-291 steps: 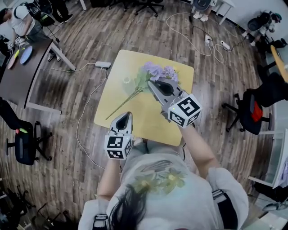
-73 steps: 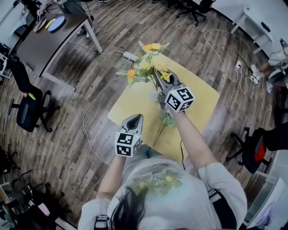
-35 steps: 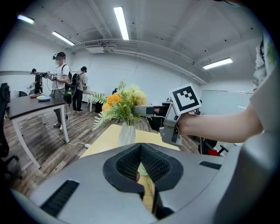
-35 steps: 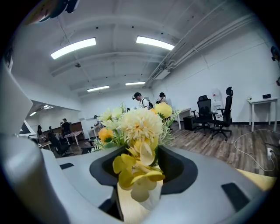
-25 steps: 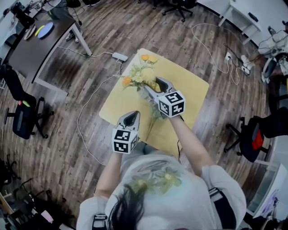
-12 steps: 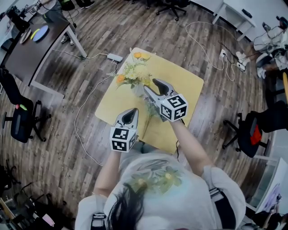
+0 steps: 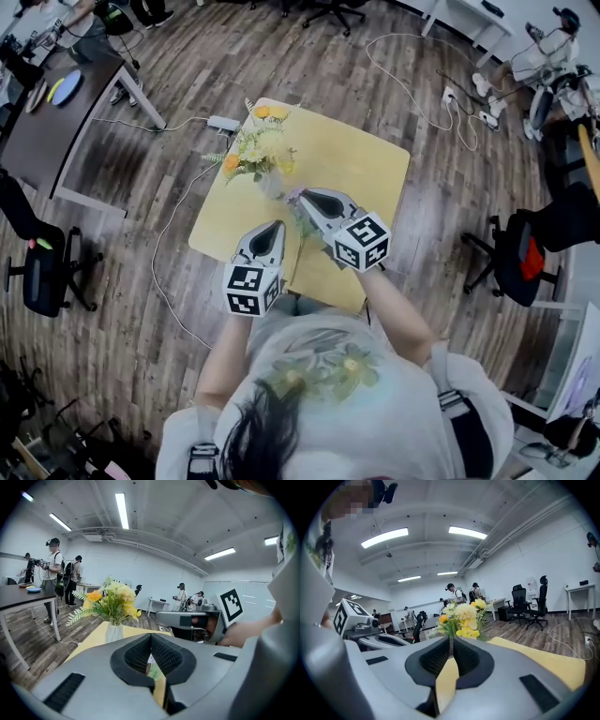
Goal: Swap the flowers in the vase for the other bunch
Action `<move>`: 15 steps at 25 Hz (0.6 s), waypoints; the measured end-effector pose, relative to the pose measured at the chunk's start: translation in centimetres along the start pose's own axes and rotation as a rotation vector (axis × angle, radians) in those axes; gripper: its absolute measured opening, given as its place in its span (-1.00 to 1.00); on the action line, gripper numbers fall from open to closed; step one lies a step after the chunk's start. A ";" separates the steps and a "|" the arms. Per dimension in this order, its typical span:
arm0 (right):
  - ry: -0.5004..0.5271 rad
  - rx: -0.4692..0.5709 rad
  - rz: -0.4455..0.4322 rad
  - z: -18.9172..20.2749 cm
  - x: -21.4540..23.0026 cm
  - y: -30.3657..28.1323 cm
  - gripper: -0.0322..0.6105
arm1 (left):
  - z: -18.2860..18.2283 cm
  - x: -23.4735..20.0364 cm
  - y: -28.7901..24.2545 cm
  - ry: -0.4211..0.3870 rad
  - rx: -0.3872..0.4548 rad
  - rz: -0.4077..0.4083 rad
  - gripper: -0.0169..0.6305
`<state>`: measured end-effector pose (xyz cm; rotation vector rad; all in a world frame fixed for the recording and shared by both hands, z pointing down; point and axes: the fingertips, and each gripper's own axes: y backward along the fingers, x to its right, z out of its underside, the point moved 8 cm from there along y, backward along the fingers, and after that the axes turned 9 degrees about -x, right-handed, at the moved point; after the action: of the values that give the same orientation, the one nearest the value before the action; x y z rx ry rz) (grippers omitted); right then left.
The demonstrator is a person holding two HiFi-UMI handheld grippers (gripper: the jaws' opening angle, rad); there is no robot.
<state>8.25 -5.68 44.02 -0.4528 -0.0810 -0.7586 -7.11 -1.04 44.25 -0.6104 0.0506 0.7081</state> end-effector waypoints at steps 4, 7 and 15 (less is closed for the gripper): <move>0.027 -0.002 -0.005 1.2 -0.8 1.6 -0.76 | -0.1 1.0 -0.5 -0.017 -0.005 0.020 -0.89; 0.045 -0.011 0.023 2.2 -1.3 2.7 -0.77 | -0.2 1.6 -0.8 -0.031 -0.003 0.036 -0.89; -0.001 -0.031 0.088 4.3 -1.8 4.5 -0.78 | 0.0 2.8 -2.1 -0.059 -0.030 0.087 -0.89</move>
<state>10.40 0.15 45.83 -0.4835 -0.0496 -0.6740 -3.67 -0.61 44.61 -0.6187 0.0112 0.8117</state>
